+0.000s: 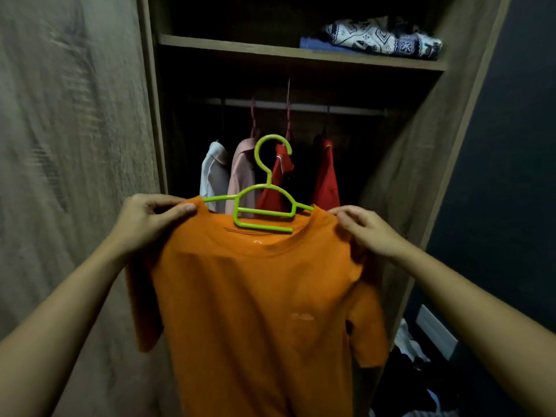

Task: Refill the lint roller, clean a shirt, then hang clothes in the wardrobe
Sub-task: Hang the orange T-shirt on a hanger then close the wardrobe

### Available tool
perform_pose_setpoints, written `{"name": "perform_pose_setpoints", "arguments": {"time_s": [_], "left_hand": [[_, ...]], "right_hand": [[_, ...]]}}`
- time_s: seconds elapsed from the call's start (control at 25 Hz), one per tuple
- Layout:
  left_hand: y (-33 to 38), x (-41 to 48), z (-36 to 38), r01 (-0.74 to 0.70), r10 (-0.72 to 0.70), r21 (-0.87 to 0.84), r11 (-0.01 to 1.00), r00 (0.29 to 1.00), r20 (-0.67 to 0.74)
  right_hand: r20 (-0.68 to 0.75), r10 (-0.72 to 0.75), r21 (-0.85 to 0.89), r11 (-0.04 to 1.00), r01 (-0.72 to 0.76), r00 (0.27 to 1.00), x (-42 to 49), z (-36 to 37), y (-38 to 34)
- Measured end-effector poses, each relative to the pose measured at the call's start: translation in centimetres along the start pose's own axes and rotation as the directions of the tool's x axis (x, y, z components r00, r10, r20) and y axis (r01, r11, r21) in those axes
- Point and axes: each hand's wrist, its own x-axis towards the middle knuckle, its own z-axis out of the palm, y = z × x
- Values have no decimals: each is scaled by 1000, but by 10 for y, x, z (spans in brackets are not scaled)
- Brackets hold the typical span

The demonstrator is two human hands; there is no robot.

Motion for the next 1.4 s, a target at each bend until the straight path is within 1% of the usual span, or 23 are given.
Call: {"name": "perform_pose_setpoints", "arguments": {"time_s": [0.04,0.08,0.12,0.24,0.32,0.4,0.44,0.52,0.56,0.6,0.64,0.68,0.76,0.8,0.84,0.88,1.0,1.12,1.16,1.2,1.28,1.36,1.4], "left_hand": [[0,1,-4,22,-22,6,1000,999,-29],[-1,1,-8,45,-44,8,999,998,-54],[-3,1,-11,66,-65,11,998,995,-69],[-9,-2,-18,106,-107,-11,994,993,-55],[-8,-5,-19,105,-105,-4,994,994,-30],[-5,-8,-20,96,-96,15,995,995,-33],[-5,-9,-22,97,-96,16,995,994,-46],[-5,-11,-23,96,-94,22,995,992,-82],[-5,-11,-22,95,-93,20,995,991,-100],[-4,-11,-22,99,-97,9,995,988,-117],[-4,-12,-20,101,-100,-3,995,987,-127],[-4,-12,-19,101,-101,-8,995,986,-135],[-7,-12,-15,101,-101,-5,995,985,-142],[-10,-12,-13,103,-104,-12,995,984,-148],[-11,-11,-11,114,-116,-25,993,981,-154],[-11,-10,-10,125,-129,-35,992,979,-156],[-7,-7,-10,124,-125,-14,992,983,-138],[-1,-1,-11,134,-133,6,991,986,-99],[0,1,-10,142,-141,1,990,985,-98],[0,2,-11,146,-146,-5,989,985,-95],[1,3,-10,150,-152,-28,988,986,-75],[0,3,-9,143,-147,-59,988,987,-58],[0,2,-8,145,-149,-73,987,987,-52]], "right_hand": [[9,-30,-83,996,31,1000,-3,-4,5],[14,-27,-110,993,28,1000,-7,-7,11],[18,-15,-93,996,16,1000,-10,-8,17],[-9,14,11,1000,-14,1000,-18,-7,25],[-71,39,185,982,-25,997,-18,0,21],[-158,94,350,936,-33,983,-14,3,15],[-197,128,368,928,-47,972,-13,2,12],[-283,194,347,934,-88,939,-10,-3,8],[-304,232,366,924,-111,924,-8,-5,7],[-294,254,388,913,-128,922,-7,-8,6],[-257,249,399,907,-132,934,-5,-10,5],[-216,203,364,924,-114,955,-4,-11,4],[-161,45,137,990,-23,986,-3,-14,3],[-152,-17,21,1000,20,988,-2,-16,4],[-163,-51,-53,998,43,985,-3,-18,6],[-175,-56,-73,996,44,983,-3,-20,10],[-179,-65,-43,997,59,982,-7,-22,15],[-243,-116,-122,989,88,963,-6,-24,20],[-234,-109,-123,989,82,966,-6,-24,18],[-204,-70,-94,994,52,976,-6,-24,17],[-93,76,96,993,-67,993,-7,-24,11],[56,262,317,910,-266,963,-9,-25,10],[116,329,376,859,-347,937,-10,-25,10]]}}
